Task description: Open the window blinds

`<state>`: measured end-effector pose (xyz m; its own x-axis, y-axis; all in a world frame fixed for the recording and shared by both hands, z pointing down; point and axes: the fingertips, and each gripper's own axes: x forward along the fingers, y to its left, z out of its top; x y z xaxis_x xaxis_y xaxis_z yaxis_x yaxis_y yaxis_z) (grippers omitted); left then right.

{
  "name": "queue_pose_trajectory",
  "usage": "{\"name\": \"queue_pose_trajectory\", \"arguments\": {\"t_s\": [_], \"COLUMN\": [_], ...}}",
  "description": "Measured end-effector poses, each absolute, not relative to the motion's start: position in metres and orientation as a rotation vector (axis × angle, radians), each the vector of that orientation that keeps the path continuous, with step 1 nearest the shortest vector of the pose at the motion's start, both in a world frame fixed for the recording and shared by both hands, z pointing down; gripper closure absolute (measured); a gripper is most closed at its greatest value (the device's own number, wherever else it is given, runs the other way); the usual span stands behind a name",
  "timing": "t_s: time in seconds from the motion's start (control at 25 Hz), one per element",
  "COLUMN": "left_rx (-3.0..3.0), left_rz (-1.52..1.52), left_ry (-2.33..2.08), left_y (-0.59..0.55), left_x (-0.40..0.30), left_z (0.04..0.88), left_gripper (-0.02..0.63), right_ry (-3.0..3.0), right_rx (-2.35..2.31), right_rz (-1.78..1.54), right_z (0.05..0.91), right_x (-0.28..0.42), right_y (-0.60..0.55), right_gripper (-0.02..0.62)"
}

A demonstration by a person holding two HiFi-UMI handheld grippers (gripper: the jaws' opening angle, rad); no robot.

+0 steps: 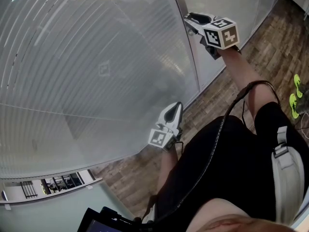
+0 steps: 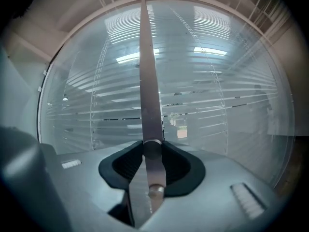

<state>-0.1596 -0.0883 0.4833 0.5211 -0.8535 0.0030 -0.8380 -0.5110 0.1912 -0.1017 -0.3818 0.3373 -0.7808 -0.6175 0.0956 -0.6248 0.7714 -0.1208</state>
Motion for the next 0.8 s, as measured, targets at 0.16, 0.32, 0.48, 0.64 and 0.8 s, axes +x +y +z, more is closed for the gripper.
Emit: {"name": "queue_pose_trajectory", "arguments": {"t_s": [0.16, 0.32, 0.48, 0.64, 0.8], "left_rx": [2.588, 2.581, 2.572, 2.567, 2.568], "left_rz": [-0.144, -0.146, -0.167, -0.179, -0.184], "left_ry": [-1.456, -1.468, -1.471, -1.468, -1.450], "left_y": [-0.088, -0.087, -0.086, -0.090, -0.091], "left_x": [-0.159, -0.162, -0.163, -0.163, -0.161], "left_z": [0.482, 0.481, 0.480, 0.479, 0.480], "left_gripper": [0.603, 0.603, 0.603, 0.604, 0.603], "right_ry": [-2.898, -2.894, -2.881, -2.826, -2.703], "right_rx": [1.021, 1.011, 1.007, 0.990, 0.934], "right_rz": [0.187, 0.161, 0.077, -0.171, -0.465], "right_z": [0.338, 0.339, 0.337, 0.332, 0.333], "right_x": [-0.103, -0.103, -0.104, -0.106, -0.108], "right_y": [-0.382, -0.382, -0.380, -0.375, -0.365], "right_gripper": [0.469, 0.468, 0.445, 0.426, 0.406]}}
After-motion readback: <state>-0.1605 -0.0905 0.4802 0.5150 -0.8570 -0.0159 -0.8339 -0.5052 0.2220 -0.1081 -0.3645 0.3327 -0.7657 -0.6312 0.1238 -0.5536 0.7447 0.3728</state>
